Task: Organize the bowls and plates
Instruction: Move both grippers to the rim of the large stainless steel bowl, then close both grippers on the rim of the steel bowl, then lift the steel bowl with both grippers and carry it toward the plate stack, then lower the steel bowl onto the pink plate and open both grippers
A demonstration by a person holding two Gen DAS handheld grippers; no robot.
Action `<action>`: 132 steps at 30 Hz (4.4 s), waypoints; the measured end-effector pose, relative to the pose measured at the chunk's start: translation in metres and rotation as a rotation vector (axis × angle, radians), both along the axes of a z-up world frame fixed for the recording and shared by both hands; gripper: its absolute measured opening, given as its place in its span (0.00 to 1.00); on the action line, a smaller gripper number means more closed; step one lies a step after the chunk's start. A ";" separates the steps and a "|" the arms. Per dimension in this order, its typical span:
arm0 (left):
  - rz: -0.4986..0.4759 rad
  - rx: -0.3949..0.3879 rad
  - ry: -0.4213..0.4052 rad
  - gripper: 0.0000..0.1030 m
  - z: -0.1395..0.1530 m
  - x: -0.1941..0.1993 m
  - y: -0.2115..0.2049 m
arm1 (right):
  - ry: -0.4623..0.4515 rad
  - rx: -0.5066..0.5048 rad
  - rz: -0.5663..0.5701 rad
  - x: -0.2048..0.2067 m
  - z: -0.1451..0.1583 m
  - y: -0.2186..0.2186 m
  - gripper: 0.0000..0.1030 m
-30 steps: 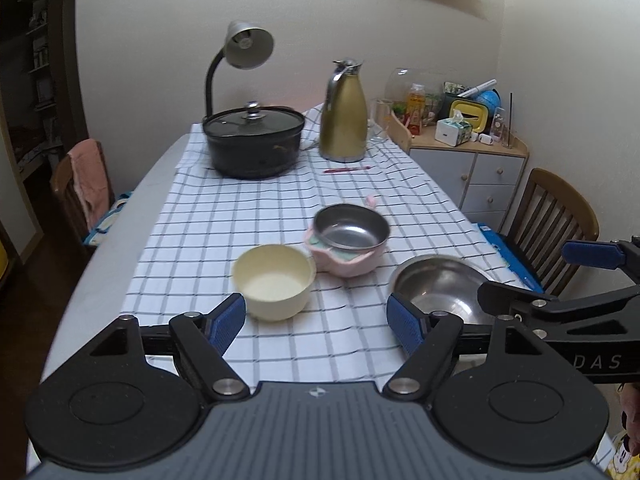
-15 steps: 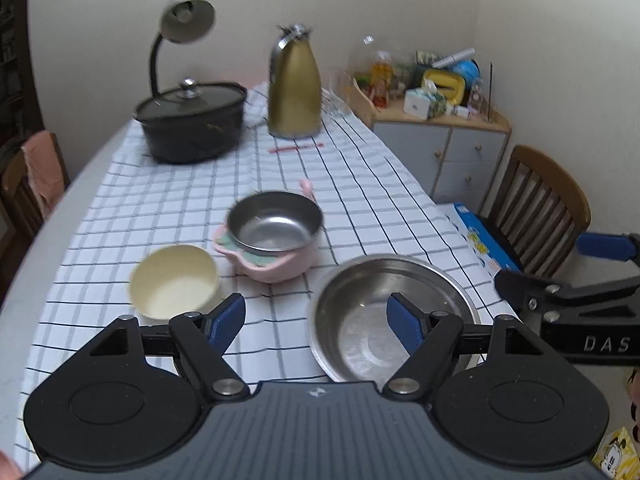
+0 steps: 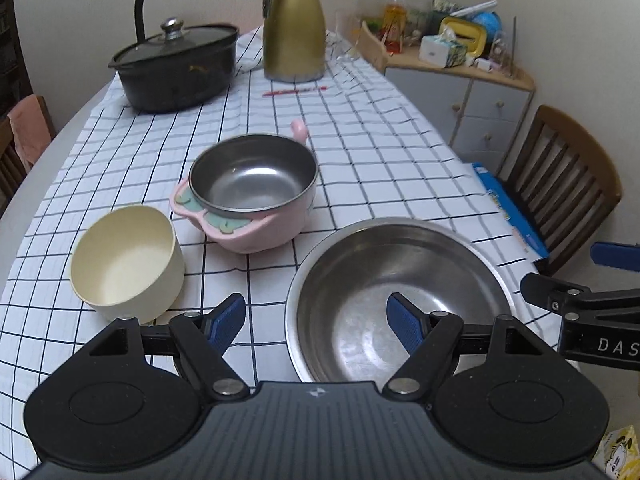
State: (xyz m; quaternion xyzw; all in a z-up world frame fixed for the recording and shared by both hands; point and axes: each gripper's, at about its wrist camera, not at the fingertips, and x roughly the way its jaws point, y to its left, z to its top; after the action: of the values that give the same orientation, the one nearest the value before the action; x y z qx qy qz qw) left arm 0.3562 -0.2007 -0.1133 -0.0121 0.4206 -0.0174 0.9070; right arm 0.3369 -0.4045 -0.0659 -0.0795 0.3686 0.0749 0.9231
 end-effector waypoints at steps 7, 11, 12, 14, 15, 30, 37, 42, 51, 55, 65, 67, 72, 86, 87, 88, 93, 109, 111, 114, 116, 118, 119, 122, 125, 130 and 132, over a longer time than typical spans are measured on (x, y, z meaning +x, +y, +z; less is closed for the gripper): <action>0.004 0.003 0.059 0.75 -0.021 0.017 -0.003 | 0.114 0.031 -0.024 0.025 -0.028 -0.006 0.74; 0.010 0.016 0.080 0.74 -0.029 0.025 -0.004 | 0.161 0.055 -0.026 0.034 -0.040 -0.007 0.68; 0.012 0.021 0.082 0.74 -0.030 0.026 -0.004 | 0.167 0.058 -0.026 0.035 -0.042 -0.007 0.67; 0.012 0.023 0.088 0.74 -0.033 0.028 -0.005 | 0.178 0.058 -0.024 0.036 -0.046 -0.005 0.61; 0.015 0.025 0.090 0.74 -0.034 0.030 -0.005 | 0.184 0.061 -0.025 0.037 -0.047 -0.005 0.60; 0.052 0.052 0.138 0.23 -0.043 0.036 -0.005 | 0.216 0.074 -0.049 0.040 -0.053 -0.001 0.29; 0.061 0.037 0.153 0.19 -0.041 0.034 -0.004 | 0.224 0.070 -0.052 0.039 -0.052 0.002 0.18; 0.055 0.038 0.140 0.19 -0.033 0.024 -0.005 | 0.216 0.060 -0.044 0.032 -0.047 0.002 0.18; 0.049 0.026 0.132 0.19 -0.009 -0.011 -0.005 | 0.229 0.062 -0.043 0.003 -0.025 0.002 0.18; 0.025 0.021 0.137 0.19 -0.003 -0.035 -0.006 | 0.240 0.072 -0.063 -0.020 -0.020 -0.001 0.18; -0.025 0.009 0.166 0.19 -0.012 -0.103 0.006 | 0.268 0.071 -0.126 -0.088 -0.023 0.005 0.18; -0.022 0.005 0.175 0.19 -0.015 -0.116 0.011 | 0.274 0.060 -0.125 -0.101 -0.025 0.010 0.18; -0.032 0.009 0.200 0.19 -0.024 -0.142 0.018 | 0.293 0.055 -0.125 -0.127 -0.031 0.018 0.18; -0.081 0.034 0.223 0.19 -0.039 -0.163 0.017 | 0.308 0.037 -0.169 -0.154 -0.044 0.022 0.18; -0.086 0.038 0.219 0.19 -0.039 -0.164 0.016 | 0.309 0.037 -0.172 -0.156 -0.045 0.022 0.18; -0.091 0.041 0.217 0.19 -0.039 -0.164 0.015 | 0.307 0.037 -0.174 -0.157 -0.045 0.022 0.18; -0.115 0.059 0.205 0.19 -0.039 -0.164 0.012 | 0.309 0.041 -0.196 -0.159 -0.048 0.021 0.18; -0.132 0.055 0.201 0.20 -0.031 -0.164 0.018 | 0.296 0.031 -0.241 -0.165 -0.041 0.017 0.32; -0.129 0.053 0.194 0.20 -0.027 -0.166 0.020 | 0.285 0.030 -0.245 -0.167 -0.037 0.018 0.35; -0.126 0.046 0.178 0.20 -0.019 -0.169 0.024 | 0.268 0.038 -0.250 -0.171 -0.029 0.018 0.36; -0.126 0.036 0.168 0.21 -0.013 -0.170 0.028 | 0.250 0.037 -0.251 -0.174 -0.024 0.020 0.37; -0.127 0.029 0.152 0.21 -0.007 -0.172 0.030 | 0.237 0.038 -0.252 -0.176 -0.018 0.022 0.37; -0.128 0.022 0.143 0.22 -0.003 -0.172 0.032 | 0.228 0.037 -0.253 -0.177 -0.016 0.023 0.38; -0.133 0.012 0.106 0.38 0.007 -0.175 0.034 | 0.203 0.034 -0.256 -0.179 -0.008 0.028 0.38; -0.136 0.006 0.064 0.48 0.019 -0.177 0.036 | 0.186 0.037 -0.262 -0.180 -0.001 0.031 0.38; -0.155 -0.001 0.022 0.48 0.034 -0.177 0.036 | 0.151 0.029 -0.263 -0.184 0.010 0.038 0.44; -0.161 -0.008 0.009 0.48 0.039 -0.177 0.037 | 0.133 0.027 -0.265 -0.186 0.016 0.040 0.48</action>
State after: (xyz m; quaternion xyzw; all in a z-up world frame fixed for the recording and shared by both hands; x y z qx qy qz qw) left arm 0.1793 -0.1634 -0.0747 0.0181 0.4240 -0.0922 0.9008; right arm 0.1511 -0.3644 -0.0504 -0.0124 0.4352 -0.0375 0.8995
